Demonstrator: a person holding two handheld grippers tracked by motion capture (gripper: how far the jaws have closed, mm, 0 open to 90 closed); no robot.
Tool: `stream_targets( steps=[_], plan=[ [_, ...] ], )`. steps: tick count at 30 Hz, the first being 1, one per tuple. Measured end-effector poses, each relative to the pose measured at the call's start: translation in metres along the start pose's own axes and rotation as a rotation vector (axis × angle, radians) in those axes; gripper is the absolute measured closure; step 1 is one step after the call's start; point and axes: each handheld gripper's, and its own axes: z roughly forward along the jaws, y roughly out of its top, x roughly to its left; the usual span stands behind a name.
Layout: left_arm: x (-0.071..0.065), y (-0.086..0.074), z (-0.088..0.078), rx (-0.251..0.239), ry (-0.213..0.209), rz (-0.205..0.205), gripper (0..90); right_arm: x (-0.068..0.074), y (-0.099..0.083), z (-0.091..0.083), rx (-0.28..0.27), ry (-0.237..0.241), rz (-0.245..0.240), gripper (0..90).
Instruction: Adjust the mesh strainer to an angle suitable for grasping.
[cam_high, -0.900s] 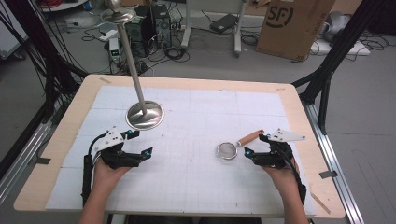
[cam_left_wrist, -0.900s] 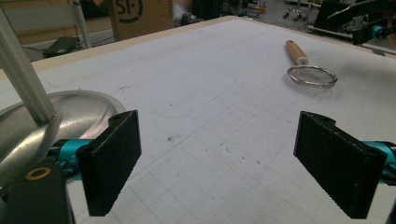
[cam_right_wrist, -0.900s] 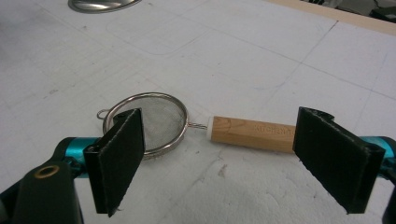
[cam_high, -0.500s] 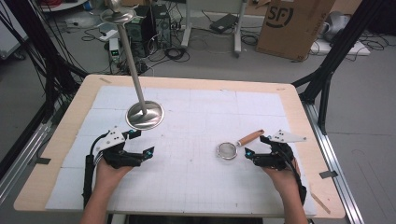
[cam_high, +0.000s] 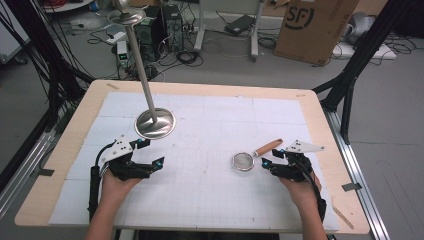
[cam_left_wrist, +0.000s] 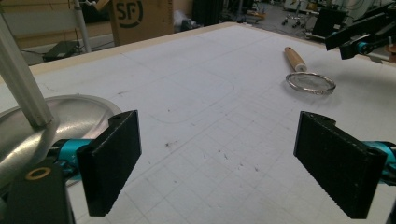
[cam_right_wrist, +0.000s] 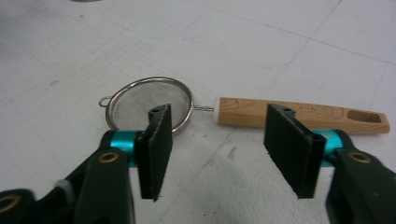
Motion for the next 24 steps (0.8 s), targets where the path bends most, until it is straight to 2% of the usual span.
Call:
stream_targets(
  steps=[5,10,20,22,24],
  plan=[
    [-0.003,-0.001,0.003,0.015,-0.003,0.014,15.5,-0.004,-0.001,0.002,0.028,-0.036,0.011,55.0],
    [-0.001,0.0,0.0,0.001,0.005,0.014,15.5,-0.011,0.003,0.005,0.038,-0.057,0.026,65.2],
    [-0.002,0.0,0.0,-0.004,0.003,0.017,15.7,-0.022,0.008,0.021,0.109,-0.174,0.002,85.9],
    [-0.001,0.0,0.0,-0.003,0.006,0.022,15.7,-0.026,0.007,0.023,0.115,-0.201,0.009,89.6],
    [-0.001,0.0,0.0,-0.004,0.004,0.021,15.7,-0.029,0.006,0.025,0.121,-0.213,0.028,89.7]
  ],
)
